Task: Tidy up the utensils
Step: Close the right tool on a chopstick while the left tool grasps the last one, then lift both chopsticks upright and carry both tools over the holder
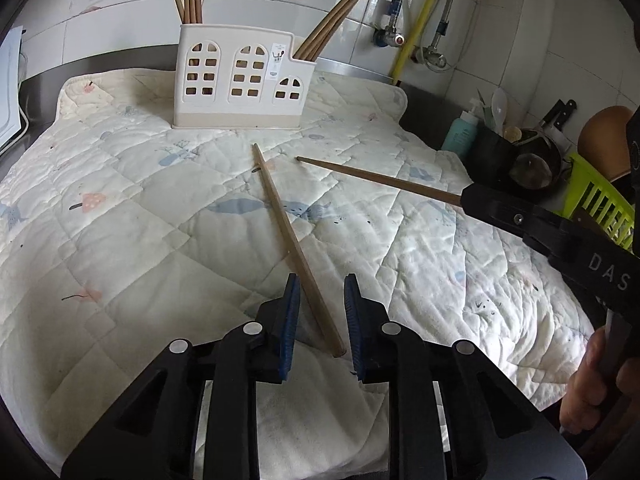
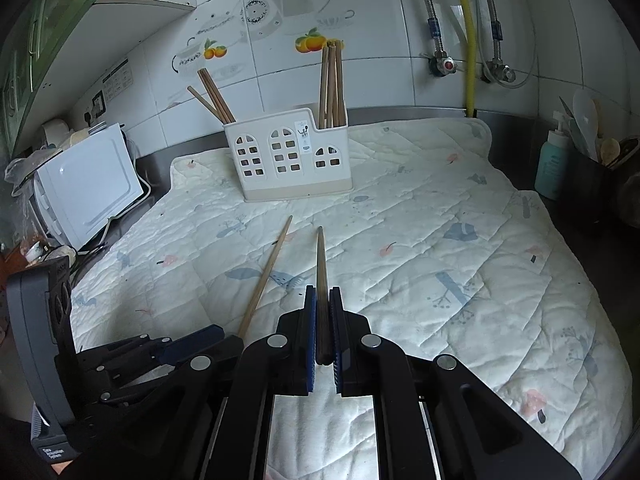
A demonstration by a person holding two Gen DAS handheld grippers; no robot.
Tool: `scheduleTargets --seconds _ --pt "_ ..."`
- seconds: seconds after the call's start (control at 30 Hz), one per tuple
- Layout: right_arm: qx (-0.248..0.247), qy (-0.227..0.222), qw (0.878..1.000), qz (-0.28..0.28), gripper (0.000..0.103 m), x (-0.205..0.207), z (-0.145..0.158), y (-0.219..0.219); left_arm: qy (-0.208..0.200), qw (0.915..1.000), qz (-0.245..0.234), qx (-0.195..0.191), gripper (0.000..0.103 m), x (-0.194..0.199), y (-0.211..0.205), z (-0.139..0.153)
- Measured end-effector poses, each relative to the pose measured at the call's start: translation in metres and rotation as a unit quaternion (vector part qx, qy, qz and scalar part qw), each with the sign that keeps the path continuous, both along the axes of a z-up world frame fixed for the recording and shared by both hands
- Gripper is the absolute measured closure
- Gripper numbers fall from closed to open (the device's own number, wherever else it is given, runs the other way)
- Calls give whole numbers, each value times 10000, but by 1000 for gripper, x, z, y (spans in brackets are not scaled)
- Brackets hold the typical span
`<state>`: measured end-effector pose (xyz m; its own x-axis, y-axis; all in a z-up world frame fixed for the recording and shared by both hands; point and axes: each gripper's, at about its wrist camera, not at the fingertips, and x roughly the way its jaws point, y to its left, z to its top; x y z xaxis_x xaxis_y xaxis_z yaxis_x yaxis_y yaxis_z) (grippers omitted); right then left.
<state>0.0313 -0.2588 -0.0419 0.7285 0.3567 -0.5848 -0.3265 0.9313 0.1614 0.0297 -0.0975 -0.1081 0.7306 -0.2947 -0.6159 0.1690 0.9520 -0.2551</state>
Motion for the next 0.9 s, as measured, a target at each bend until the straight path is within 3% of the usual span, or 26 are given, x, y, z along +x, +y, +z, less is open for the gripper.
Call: scheduleTargets --seconds 0.47,0.9 --pt "21 -94 9999 34 97 -3 9 0 49 9994 137 308 96 8 2 -2" --pt "183 -370 9987 302 97 5 53 11 -793 9968 133 31 98 8 50 51"
